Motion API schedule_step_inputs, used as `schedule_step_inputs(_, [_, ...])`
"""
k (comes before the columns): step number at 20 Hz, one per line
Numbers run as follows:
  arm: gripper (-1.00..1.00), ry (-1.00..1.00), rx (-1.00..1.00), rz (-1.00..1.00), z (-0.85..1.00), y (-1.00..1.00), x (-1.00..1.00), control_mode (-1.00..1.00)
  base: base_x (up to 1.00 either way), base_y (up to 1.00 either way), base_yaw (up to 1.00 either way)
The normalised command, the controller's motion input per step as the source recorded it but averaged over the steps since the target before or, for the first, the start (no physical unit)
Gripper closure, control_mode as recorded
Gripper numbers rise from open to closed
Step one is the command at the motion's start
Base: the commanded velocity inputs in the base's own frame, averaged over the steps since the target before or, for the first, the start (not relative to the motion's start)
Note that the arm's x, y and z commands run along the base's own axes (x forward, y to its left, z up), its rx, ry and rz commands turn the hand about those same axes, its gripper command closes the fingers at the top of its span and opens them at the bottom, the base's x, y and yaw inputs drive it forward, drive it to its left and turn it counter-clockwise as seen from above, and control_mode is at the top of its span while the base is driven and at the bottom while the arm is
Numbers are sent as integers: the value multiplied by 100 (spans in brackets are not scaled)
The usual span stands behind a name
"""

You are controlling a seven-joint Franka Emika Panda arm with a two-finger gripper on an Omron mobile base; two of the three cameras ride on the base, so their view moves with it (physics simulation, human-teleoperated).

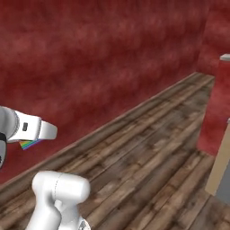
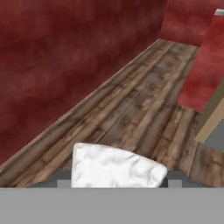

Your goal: Take the cupcake and cake from the fridge and place them on the empty tray on the dining counter.

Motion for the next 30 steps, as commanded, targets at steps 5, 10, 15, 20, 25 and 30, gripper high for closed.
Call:
schedule_step_inputs(5, [100,0,0,0,0,0,0,100,100,15,-18])
schedule_step_inputs(10, [100,0,0,0,0,0,0,100,100,5,-21])
schedule_step_inputs(15, [100,0,0,0,0,0,0,100,100,0,-22])
schedule_step_inputs(20, [100,0,0,0,0,0,0,100,100,0,-20])
schedule_step_inputs(25, [100,0,0,0,0,0,0,100,100,0,-19])
schedule_step_inputs(30, [100,0,0,0,0,0,0,100,100,0,-21])
